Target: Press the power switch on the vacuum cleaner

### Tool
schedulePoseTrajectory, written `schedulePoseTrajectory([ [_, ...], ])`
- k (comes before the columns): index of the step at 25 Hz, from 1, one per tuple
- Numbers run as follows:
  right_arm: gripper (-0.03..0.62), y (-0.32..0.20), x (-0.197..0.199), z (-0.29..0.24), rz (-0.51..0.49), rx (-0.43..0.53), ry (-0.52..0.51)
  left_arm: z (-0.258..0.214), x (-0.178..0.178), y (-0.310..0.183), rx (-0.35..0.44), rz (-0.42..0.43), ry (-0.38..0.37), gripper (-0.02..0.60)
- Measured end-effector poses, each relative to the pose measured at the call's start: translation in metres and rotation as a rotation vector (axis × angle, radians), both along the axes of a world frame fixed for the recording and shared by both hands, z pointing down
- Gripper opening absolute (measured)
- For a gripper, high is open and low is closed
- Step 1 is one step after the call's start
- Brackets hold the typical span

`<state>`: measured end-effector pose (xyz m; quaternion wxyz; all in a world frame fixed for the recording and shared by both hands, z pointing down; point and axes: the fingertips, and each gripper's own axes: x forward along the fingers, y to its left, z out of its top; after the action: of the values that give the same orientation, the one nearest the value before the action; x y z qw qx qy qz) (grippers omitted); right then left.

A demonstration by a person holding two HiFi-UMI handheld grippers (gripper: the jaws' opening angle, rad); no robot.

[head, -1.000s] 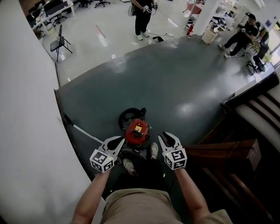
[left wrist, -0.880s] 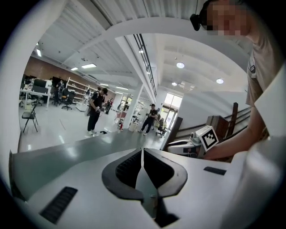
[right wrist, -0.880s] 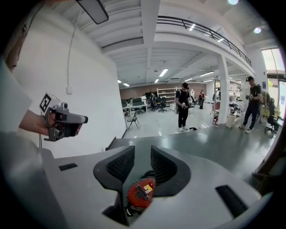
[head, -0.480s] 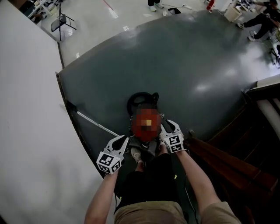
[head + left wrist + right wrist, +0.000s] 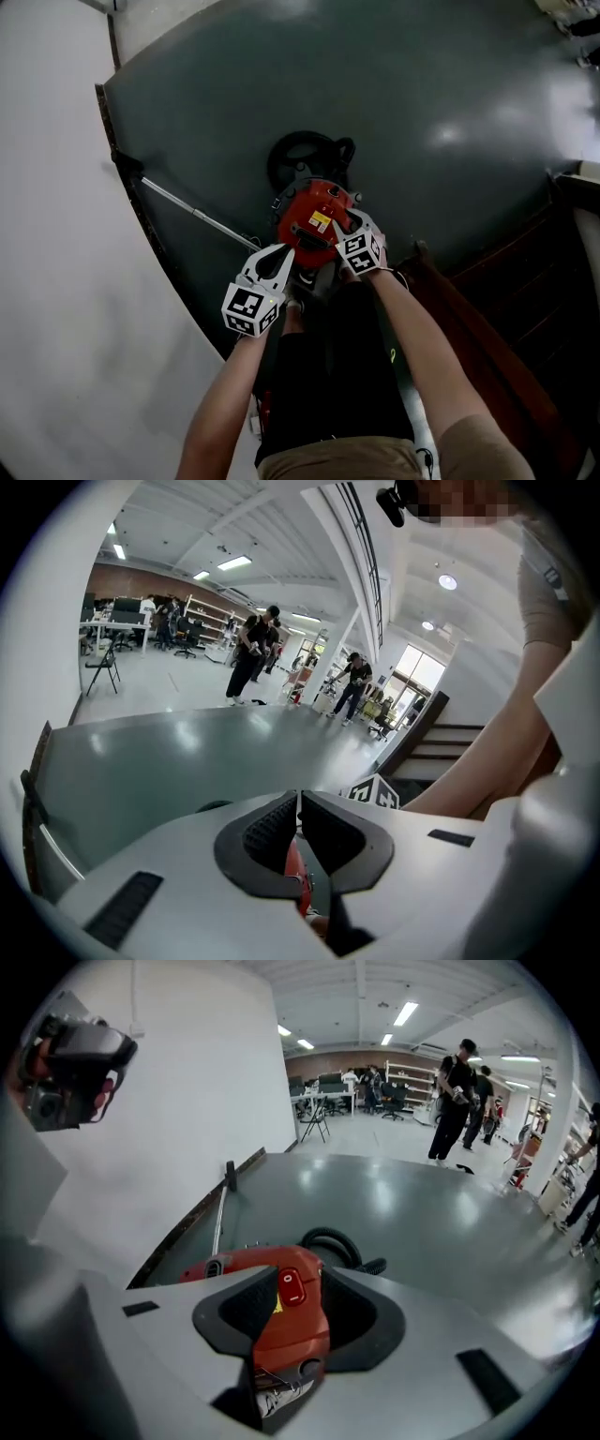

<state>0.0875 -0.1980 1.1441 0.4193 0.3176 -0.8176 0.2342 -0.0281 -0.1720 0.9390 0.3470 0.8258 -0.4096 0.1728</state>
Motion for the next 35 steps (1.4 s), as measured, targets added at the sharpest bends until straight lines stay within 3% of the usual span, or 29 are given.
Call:
schedulePoseTrajectory([
  [7,0.129,-0.001,-0.018,0.066,-0.053,-0.052,0.113,0.070,0.023,0.009,-0.130,-0.019,0.031,0.006],
  [12,0.129,-0.006,-0.027,0.090,-0.060,-0.051,0.140,0.103,0.030,0.010,-0.159,-0.011,0.021,0.006],
  [18,0.129,-0.012,-0.032,0.101,-0.018,-0.098,0.167,0.111,0.021,0.006,-0.174,-0.011,0.009,0.006],
  [21,0.137,-0.011,-0.034,0.107,0.013,-0.172,0.179,0.109,0.013,0.007,-0.170,-0.010,0.002,0.006],
  [25,0.151,-0.021,-0.032,0.111,-0.023,-0.239,0.248,0.103,-0.005,0.004,-0.156,-0.023,-0.010,0.006],
  [27,0.165,-0.034,-0.031,0.092,-0.019,-0.195,0.273,0.084,-0.016,0.003,-0.147,-0.035,-0.013,0.006],
  [29,0.164,-0.050,-0.036,0.046,0.037,-0.129,0.193,0.051,-0.026,0.000,-0.118,-0.047,-0.002,0.006],
  [35,0.164,-0.059,-0.034,-0.177,0.228,0.041,-0.082,-0.113,-0.054,-0.001,0.063,-0.063,0.077,0.006],
])
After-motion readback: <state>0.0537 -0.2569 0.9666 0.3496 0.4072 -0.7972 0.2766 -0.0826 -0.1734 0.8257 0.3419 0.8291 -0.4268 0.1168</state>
